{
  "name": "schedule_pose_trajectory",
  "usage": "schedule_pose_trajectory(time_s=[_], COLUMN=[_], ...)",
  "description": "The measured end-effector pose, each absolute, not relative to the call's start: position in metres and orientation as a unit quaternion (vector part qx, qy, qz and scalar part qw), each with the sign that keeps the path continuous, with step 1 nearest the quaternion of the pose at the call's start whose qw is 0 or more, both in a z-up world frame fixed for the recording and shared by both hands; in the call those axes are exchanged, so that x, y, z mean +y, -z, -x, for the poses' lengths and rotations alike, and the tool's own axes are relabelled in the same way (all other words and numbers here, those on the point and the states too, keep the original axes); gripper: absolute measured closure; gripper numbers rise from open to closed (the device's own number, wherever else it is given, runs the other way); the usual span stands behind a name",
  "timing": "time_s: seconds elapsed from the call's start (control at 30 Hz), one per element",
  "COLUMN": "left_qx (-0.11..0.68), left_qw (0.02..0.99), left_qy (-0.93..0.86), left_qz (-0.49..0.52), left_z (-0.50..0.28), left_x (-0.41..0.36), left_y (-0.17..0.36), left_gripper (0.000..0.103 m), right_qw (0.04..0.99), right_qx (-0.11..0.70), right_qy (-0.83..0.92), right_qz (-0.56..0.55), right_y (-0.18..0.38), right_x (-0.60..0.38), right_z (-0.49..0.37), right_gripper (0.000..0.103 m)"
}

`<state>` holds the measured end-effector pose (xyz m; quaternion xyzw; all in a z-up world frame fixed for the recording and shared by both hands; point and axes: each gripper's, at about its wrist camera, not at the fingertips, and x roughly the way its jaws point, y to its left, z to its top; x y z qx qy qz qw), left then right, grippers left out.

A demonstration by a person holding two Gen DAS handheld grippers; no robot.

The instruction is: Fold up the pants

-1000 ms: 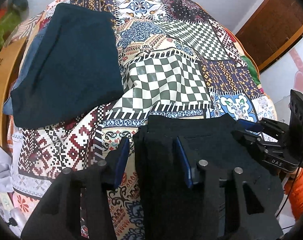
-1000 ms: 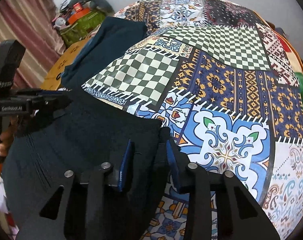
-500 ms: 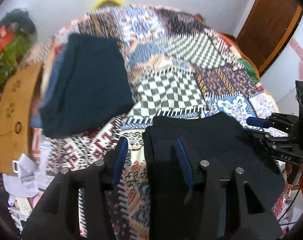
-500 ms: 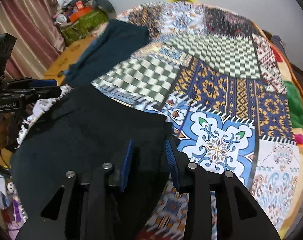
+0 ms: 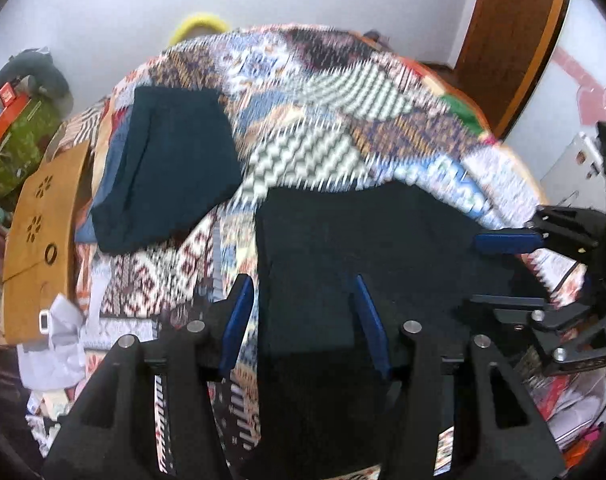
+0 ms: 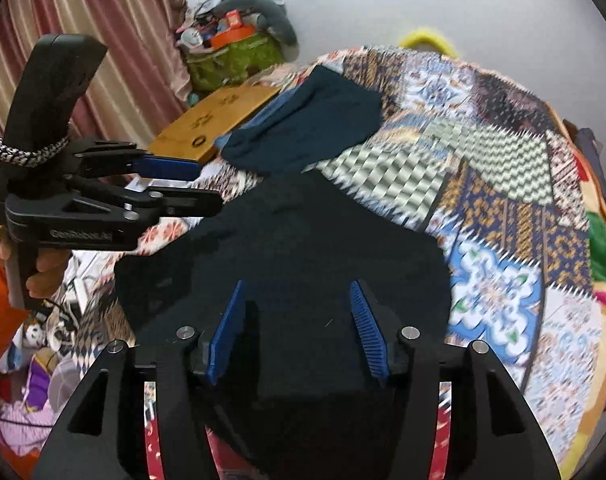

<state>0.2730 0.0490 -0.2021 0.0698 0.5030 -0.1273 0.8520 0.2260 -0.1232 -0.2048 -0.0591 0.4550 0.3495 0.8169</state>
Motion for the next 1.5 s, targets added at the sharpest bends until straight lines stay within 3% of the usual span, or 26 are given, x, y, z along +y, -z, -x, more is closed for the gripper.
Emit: schedule_pose_trajectory(time_s=[0.2, 0.57, 0.7, 0.77, 1.07, 1.17, 1.3, 1.5], left_qx=[0.512, 0.503, 0.522, 0.522, 0.489, 0.476, 0.457, 0.469], left_qw=[0.85, 0.862, 0.853, 0.853, 0.872, 0.879, 0.889, 0.88], left_qy=[0.122, 0.062, 0.022, 0.016, -0.011, 0.001, 0.029, 0.07], left_qz=[-0.031, 0.004, 0.003, 0.009, -0.008, -0.009, -0.017, -0.002], left_z=[-0.241, -0.199, -0.19, -0.186, -0.189, -0.199, -0.214, -0.252], left_x=[0.08, 0.124, 0.139, 0.145, 0.155, 0.145, 0.125, 0.097], left_y=[0.231, 0.233, 0.245, 0.244, 0.209, 0.197, 0.179, 0.176], left_gripper=[0.034, 0.035, 0.043, 0.043, 0.043, 0.037, 0.021, 0.011], right_qw=[0.822, 0.841, 0.832, 0.826, 0.841, 0.851, 0.864, 0.866], right_qx=[0.453, 0.449, 0.467, 0.477, 0.476, 0.462, 0.438, 0.43], right_qy=[-0.342, -0.302, -0.299, -0.298, -0.255, -0.245, -0.242, -0.244], right_qz=[0.048, 0.016, -0.019, -0.039, -0.041, -0.047, -0.06, -0.077], right_y=[0.219, 0.223, 0.229, 0.232, 0.221, 0.208, 0.194, 0.195], right_x=[-0.14, -0.183, -0.201, -0.211, -0.239, -0.243, -0.242, -0.231], right_z=[-0.207, -0.187, -0.185, -0.184, -0.174, -0.18, -0.193, -0.217], right_gripper=[0.05, 0.053, 0.052, 0.047, 0.044, 0.043, 0.036, 0.025])
